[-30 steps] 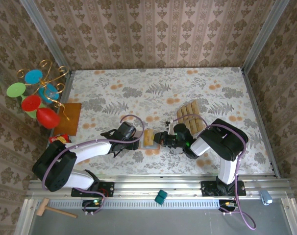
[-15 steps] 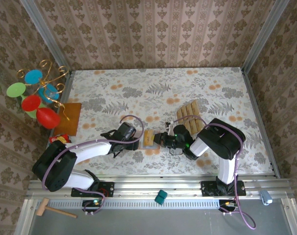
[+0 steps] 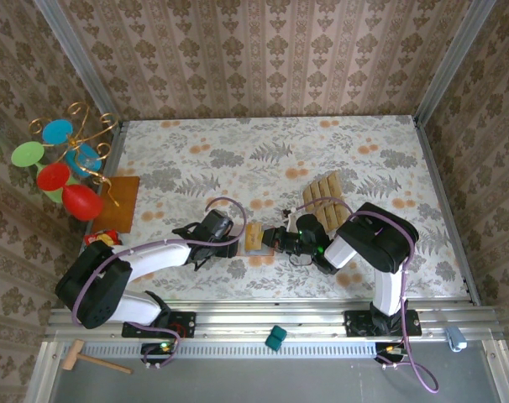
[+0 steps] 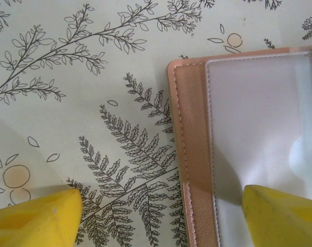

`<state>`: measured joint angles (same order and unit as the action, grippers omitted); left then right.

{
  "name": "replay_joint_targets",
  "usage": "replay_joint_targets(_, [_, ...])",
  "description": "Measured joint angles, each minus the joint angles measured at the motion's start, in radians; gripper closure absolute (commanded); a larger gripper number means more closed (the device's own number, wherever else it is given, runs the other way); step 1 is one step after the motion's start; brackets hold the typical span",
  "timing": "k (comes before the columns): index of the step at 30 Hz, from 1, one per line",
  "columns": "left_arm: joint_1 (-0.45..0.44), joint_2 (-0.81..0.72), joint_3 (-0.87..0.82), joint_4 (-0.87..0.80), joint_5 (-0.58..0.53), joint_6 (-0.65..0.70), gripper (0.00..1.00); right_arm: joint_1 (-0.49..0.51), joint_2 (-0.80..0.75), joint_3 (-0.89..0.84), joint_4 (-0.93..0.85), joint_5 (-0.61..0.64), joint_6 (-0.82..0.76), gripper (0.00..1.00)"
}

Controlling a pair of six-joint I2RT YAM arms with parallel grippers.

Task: Put the credit cards into the card holder
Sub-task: Insert the credit card into the card slot.

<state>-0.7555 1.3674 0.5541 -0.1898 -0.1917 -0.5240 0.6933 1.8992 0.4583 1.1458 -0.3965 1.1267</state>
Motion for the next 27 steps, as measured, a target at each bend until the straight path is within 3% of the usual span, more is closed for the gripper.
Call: replay_joint_targets(27, [0.042,0.003,0.083,-0.031,-0.015,0.039,0.14,0.002,0.000,-0.024,0.010,0.029,0.004,1.00])
